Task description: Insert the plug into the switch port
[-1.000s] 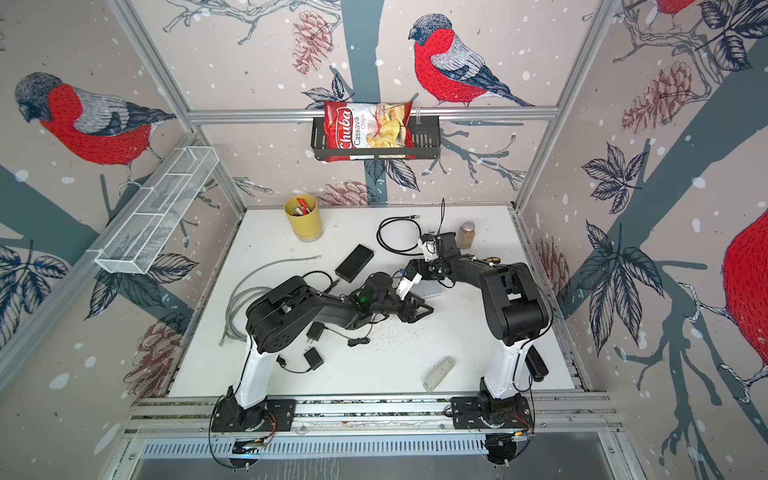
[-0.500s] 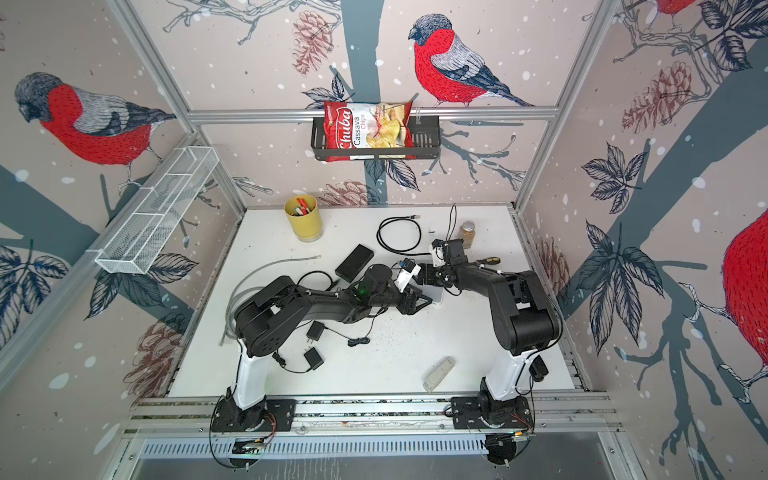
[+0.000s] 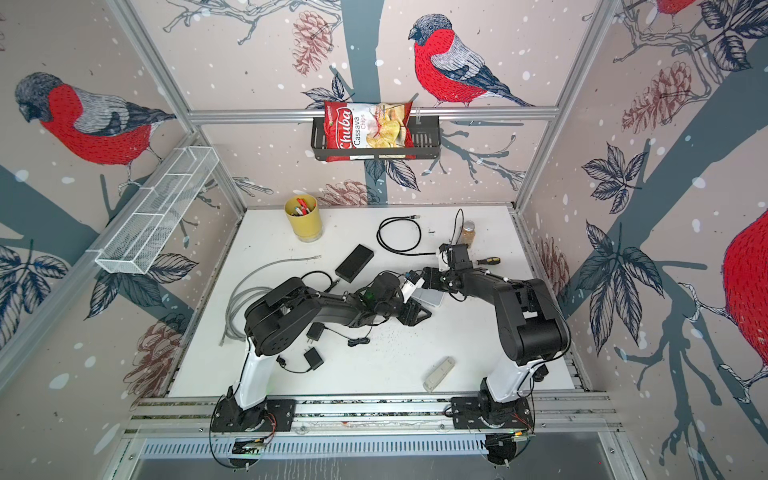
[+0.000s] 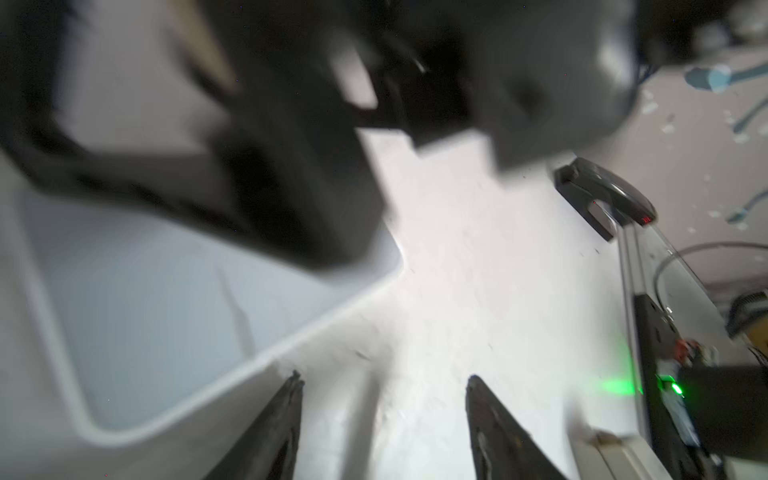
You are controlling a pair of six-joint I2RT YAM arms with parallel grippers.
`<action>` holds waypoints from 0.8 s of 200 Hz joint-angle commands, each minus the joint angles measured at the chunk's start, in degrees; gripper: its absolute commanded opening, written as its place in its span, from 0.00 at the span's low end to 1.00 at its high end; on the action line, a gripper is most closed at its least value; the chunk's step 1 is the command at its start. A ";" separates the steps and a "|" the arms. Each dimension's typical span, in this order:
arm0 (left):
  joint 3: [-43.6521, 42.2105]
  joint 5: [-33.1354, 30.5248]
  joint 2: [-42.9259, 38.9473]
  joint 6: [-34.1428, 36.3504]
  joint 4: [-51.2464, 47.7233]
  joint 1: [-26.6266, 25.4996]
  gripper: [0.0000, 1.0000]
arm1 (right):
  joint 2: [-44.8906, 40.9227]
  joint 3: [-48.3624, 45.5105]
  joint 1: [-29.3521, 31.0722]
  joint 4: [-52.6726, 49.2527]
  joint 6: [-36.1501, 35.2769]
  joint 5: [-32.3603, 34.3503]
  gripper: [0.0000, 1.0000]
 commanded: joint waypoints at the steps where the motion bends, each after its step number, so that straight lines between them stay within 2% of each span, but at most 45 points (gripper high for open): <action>1: 1.82 -2.61 1.49 -0.03 -0.15 0.97 0.63 | -1.58 -2.25 -0.01 -3.96 2.97 -1.37 0.83; 45: 6.35 -1.29 4.30 -1.29 1.55 3.28 0.63 | -4.94 -6.69 0.72 -2.46 8.50 -3.19 0.83; 71: 8.08 -1.41 4.92 -1.48 1.63 4.48 0.63 | -7.07 -8.95 1.03 -2.02 11.47 -2.06 0.83; 103: 8.51 -2.74 3.40 -0.12 -0.50 5.38 0.63 | -8.08 -8.32 0.09 -3.61 11.64 0.69 0.84; 160: 1.70 -19.62 -9.16 3.08 -15.59 5.50 0.66 | -9.78 -5.14 -2.41 -7.01 10.73 4.52 0.86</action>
